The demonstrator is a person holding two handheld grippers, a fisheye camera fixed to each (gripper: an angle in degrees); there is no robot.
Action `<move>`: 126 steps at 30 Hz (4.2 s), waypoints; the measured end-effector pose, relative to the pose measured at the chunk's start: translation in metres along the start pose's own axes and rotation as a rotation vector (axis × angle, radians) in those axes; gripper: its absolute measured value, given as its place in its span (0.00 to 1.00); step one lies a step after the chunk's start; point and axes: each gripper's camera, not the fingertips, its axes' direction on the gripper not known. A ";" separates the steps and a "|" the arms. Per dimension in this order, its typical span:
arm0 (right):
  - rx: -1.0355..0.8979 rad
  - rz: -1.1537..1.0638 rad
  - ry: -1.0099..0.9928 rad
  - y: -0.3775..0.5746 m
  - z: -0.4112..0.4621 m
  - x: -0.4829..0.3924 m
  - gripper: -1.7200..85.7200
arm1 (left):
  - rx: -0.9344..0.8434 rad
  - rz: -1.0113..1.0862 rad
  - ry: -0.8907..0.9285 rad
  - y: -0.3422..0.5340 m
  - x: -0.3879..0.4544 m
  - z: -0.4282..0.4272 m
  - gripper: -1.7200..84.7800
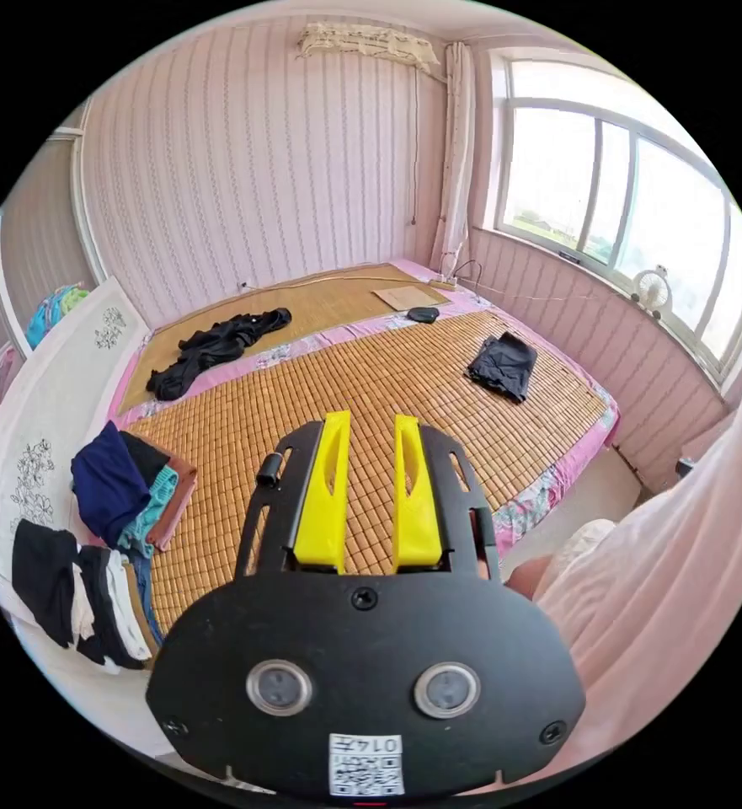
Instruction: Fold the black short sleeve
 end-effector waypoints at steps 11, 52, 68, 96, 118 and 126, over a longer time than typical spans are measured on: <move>0.107 -0.026 -0.115 -0.014 -0.046 0.144 0.12 | -0.129 0.059 0.089 -0.071 0.171 0.079 0.12; 0.331 -0.529 0.110 -0.554 -0.321 0.113 0.12 | -0.514 0.194 0.263 -0.277 0.453 0.882 0.12; 0.594 -0.247 -0.421 -0.382 -0.379 0.415 0.03 | -0.421 0.145 0.490 -0.323 0.441 0.812 0.01; 0.632 -0.443 -0.702 -0.159 -0.409 0.468 0.02 | -0.028 -0.180 0.311 -0.277 0.294 0.303 0.01; 0.571 -0.670 -0.617 -0.053 -0.306 0.112 0.02 | 0.243 -0.176 0.004 -0.099 0.021 -0.042 0.01; 0.581 -0.707 -0.719 0.010 -0.289 0.069 0.02 | 0.231 -0.241 0.032 -0.078 -0.068 -0.132 0.01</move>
